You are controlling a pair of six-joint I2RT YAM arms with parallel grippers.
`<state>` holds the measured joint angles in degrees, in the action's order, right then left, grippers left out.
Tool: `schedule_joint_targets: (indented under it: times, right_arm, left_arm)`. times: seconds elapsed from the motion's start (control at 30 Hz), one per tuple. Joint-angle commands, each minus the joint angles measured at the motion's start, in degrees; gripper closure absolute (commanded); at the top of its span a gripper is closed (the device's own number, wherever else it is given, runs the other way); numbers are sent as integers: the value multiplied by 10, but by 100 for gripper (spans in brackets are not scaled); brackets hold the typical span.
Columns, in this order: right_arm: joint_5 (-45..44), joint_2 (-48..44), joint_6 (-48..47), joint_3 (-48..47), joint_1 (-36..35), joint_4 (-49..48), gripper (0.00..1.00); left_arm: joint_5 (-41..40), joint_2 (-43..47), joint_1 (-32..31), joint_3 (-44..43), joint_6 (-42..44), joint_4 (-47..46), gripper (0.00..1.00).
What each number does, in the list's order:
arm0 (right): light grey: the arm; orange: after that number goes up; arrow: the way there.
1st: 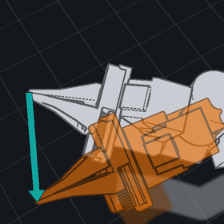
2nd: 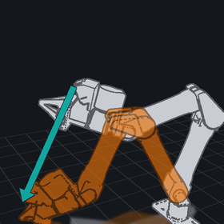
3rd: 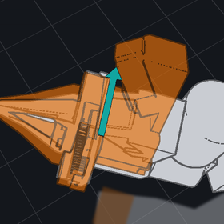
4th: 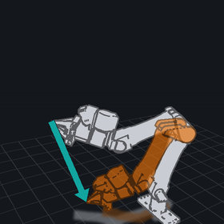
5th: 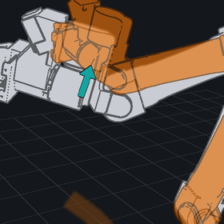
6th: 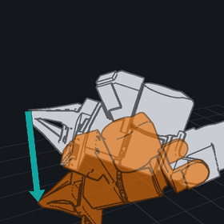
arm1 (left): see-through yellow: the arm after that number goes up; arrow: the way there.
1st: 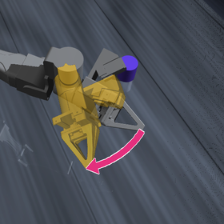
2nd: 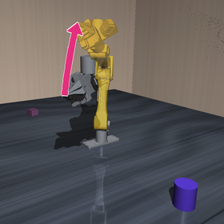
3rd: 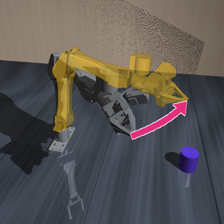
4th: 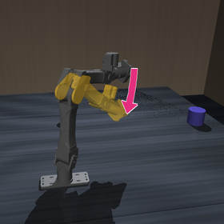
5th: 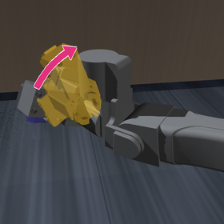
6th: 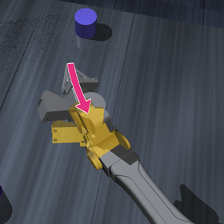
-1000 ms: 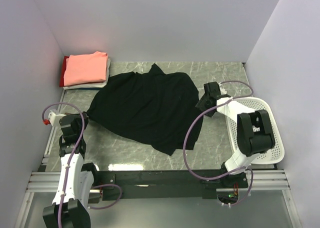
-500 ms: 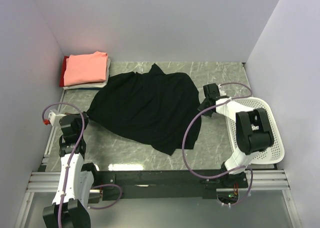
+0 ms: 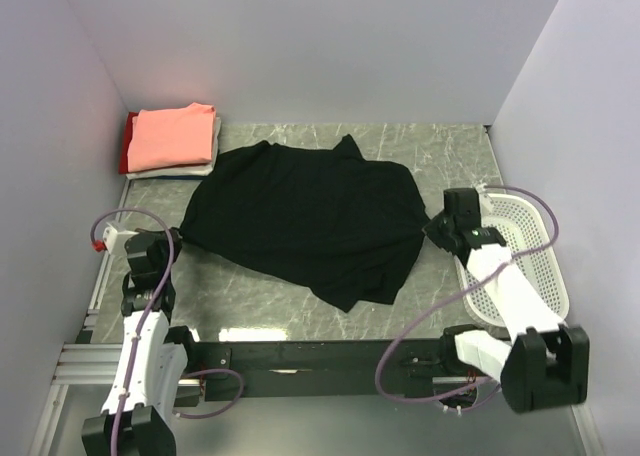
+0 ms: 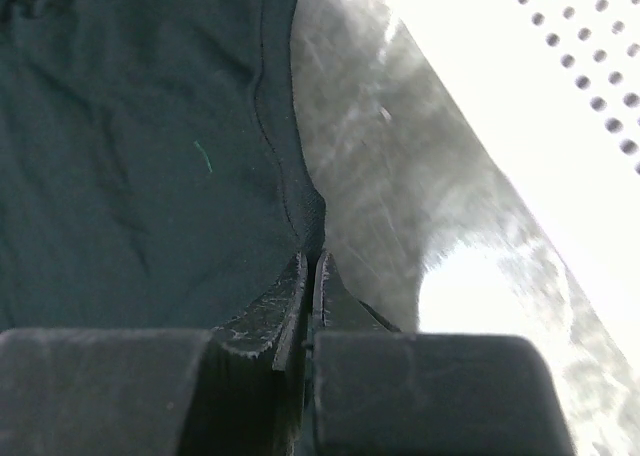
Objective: Fold and stack the t-shirts
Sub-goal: Flatten the tshirt out
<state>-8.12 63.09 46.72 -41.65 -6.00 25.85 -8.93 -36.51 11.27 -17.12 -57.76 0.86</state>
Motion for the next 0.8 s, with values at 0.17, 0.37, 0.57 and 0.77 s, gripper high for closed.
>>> schedule_joint_targets:
  times: [0.17,0.37,0.57,0.77]
  right_arm:
    - [-49,-144,7,29,35,97,100]
    - [-30,-165,-13,33,48,99,77]
    - [41,-122,-61,0,16,90,47]
    - [-50,-118,-3,19,-167,99,46]
  left_arm:
    - [-36,45,-7,4,5,49,99]
    - [-35,67,-7,14,3,64,99]
    - [-29,58,-9,24,7,46,99]
    - [-31,13,-12,19,1,20,99]
